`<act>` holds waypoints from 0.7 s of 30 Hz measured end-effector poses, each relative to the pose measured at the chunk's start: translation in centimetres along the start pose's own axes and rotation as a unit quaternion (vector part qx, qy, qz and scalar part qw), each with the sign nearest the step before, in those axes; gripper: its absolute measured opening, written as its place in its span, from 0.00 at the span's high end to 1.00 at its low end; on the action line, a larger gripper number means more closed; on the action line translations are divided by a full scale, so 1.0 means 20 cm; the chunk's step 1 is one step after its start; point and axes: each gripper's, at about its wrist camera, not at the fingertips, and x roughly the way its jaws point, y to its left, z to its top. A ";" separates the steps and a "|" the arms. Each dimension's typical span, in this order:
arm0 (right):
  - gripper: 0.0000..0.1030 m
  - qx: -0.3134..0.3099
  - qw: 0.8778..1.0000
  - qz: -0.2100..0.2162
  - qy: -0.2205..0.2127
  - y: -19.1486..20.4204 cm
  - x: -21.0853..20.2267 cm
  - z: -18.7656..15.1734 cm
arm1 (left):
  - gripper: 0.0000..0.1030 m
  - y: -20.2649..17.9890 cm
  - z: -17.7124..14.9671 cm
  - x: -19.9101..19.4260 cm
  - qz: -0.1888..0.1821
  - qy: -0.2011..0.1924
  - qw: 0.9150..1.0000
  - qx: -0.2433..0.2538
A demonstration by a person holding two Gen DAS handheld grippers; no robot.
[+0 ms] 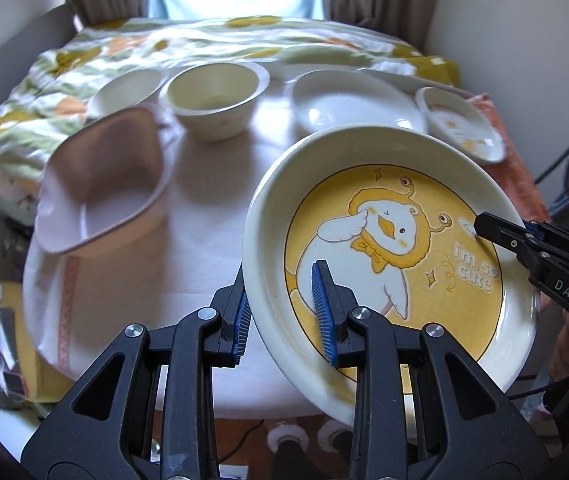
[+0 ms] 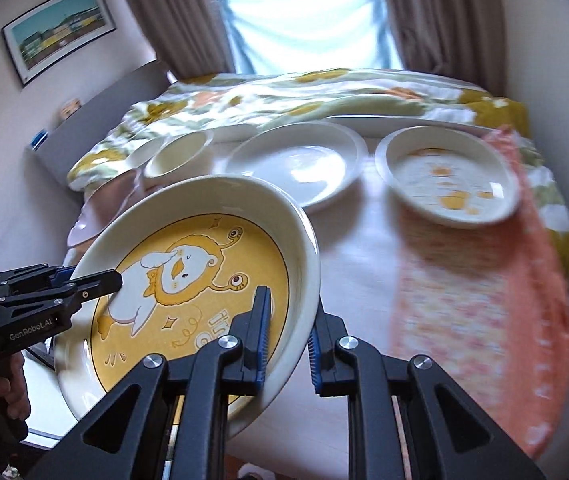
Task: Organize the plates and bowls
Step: 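Lift the lion plate with both tools, set it beside the pink dish, open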
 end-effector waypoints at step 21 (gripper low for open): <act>0.85 -0.016 1.000 -0.010 0.016 0.21 0.39 -0.08 | 0.75 0.37 -0.08 0.28 -0.011 -0.001 1.000 0.019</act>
